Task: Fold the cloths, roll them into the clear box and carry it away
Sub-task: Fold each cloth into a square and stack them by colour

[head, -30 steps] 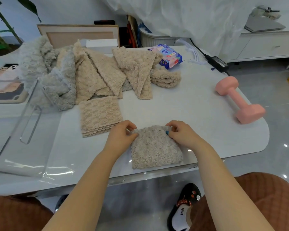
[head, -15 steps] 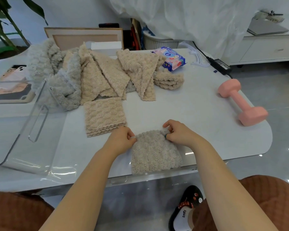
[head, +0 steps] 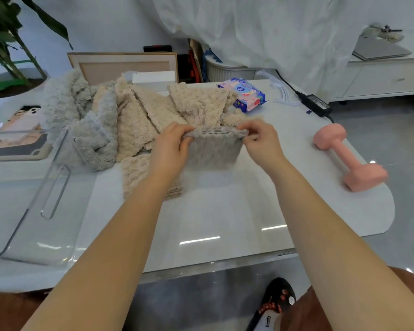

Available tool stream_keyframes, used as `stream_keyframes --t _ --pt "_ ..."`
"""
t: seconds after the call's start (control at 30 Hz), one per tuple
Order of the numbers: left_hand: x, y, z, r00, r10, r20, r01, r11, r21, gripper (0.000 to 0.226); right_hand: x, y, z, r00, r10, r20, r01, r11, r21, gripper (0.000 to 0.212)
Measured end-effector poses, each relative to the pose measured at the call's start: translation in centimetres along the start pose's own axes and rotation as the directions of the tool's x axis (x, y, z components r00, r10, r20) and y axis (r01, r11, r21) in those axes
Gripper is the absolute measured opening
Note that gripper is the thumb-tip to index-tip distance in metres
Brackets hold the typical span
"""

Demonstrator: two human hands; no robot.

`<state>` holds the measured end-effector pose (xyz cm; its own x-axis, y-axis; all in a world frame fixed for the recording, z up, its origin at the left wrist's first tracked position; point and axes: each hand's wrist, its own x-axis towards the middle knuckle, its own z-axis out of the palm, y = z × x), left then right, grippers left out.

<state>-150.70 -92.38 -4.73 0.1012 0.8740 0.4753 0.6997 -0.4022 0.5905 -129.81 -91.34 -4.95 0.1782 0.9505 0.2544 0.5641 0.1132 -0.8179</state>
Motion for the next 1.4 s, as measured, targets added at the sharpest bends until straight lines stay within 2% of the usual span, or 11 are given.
stream_keyframes --t 0.13,0.27,0.37,0.47,0.6,0.67,0.77,0.93,1.07,1.17,1.4 --pt "-2.0 -2.5 1.0 0.993 0.117 0.028 -0.119 0.99 0.075 0.013 -1.0 1.6 -0.4 0.988 -0.142 0.067 0.145 0.989 -0.042 0.027" --pt "-6.8 -5.0 3.4 0.948 0.021 0.319 -0.077 0.983 0.165 0.014 -4.4 5.4 1.5 0.95 0.067 0.305 0.0 0.976 -0.216 0.028" --pt "-7.9 -5.6 3.5 0.922 0.031 0.387 -0.098 0.983 0.155 0.015 -5.2 5.9 1.6 0.897 0.205 0.393 -0.098 0.956 -0.276 0.037" --pt "-7.3 -5.1 3.0 0.93 0.008 0.367 -0.064 0.988 0.139 0.016 -4.4 4.8 1.3 0.89 0.299 0.345 -0.215 0.941 -0.26 0.032" --pt "-4.6 -3.6 3.3 0.992 -0.041 0.117 0.02 0.985 0.173 0.028 -3.2 3.8 2.8 0.939 0.275 0.207 -0.238 0.953 -0.187 0.022" --pt "-3.2 -3.3 4.4 0.969 -0.122 0.215 0.056 0.956 0.288 0.044 -3.0 3.7 3.9 0.937 0.232 0.26 -0.19 0.966 -0.178 0.039" --pt "-3.5 -4.1 6.5 0.832 -0.254 0.493 0.006 0.893 0.451 0.064 -3.2 4.1 5.0 0.914 0.167 0.371 -0.057 0.955 -0.292 0.056" --pt "-4.8 -5.5 7.3 0.823 -0.261 0.505 -0.029 0.868 0.496 0.069 -3.0 3.8 5.5 0.88 0.246 0.407 -0.092 0.928 -0.362 0.056" --pt "-5.6 -5.4 6.0 0.919 -0.282 0.276 0.089 0.83 0.55 0.072 -2.3 2.9 7.3 0.89 0.199 0.411 -0.08 0.954 -0.289 0.044" --pt "-6.8 -6.1 4.7 0.911 -0.386 0.146 0.275 0.832 0.482 0.077 -3.0 2.4 9.0 0.91 0.168 0.378 -0.112 0.98 -0.167 0.05" --pt "-7.3 -8.9 3.6 0.863 -0.269 0.427 -0.022 0.825 0.564 0.082 -0.7 1.9 9.1 0.943 0.25 0.218 -0.244 0.968 -0.054 0.043"
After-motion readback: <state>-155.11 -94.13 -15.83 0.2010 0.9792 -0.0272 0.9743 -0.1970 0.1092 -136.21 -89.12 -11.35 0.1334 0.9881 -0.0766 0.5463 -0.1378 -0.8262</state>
